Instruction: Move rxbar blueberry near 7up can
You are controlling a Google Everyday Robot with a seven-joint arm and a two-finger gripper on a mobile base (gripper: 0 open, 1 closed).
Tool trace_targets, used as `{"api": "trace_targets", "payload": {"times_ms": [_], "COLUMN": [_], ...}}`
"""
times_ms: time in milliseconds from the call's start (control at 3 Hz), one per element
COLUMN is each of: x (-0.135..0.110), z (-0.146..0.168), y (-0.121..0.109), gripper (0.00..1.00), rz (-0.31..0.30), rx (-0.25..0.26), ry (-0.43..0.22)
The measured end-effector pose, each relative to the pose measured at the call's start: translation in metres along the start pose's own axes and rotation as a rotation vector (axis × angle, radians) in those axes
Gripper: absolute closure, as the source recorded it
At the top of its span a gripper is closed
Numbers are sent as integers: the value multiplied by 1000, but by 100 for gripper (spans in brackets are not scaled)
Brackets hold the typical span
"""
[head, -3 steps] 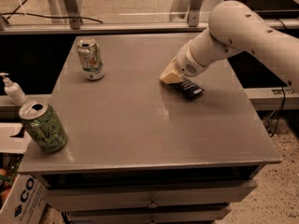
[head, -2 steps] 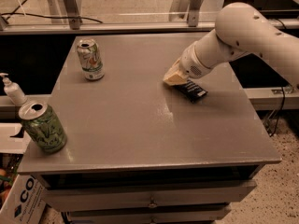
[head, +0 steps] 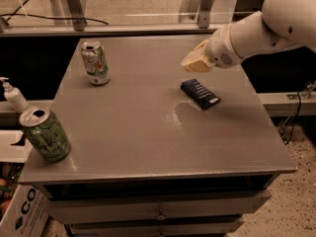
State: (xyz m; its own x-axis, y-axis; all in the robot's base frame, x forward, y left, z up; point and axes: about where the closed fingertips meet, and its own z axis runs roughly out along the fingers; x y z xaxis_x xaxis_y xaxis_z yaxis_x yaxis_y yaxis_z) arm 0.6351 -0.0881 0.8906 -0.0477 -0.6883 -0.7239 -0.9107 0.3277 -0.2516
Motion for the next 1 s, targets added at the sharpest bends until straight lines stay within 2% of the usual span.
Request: {"api": "trace_targets", "payload": {"times_ms": [333, 1000], "x": [-13, 29], "z": [-12, 11], "y": [-5, 4], "gripper": [84, 38], "rz": [-25, 50], "rx": [4, -46], "ry": [-7, 127]}}
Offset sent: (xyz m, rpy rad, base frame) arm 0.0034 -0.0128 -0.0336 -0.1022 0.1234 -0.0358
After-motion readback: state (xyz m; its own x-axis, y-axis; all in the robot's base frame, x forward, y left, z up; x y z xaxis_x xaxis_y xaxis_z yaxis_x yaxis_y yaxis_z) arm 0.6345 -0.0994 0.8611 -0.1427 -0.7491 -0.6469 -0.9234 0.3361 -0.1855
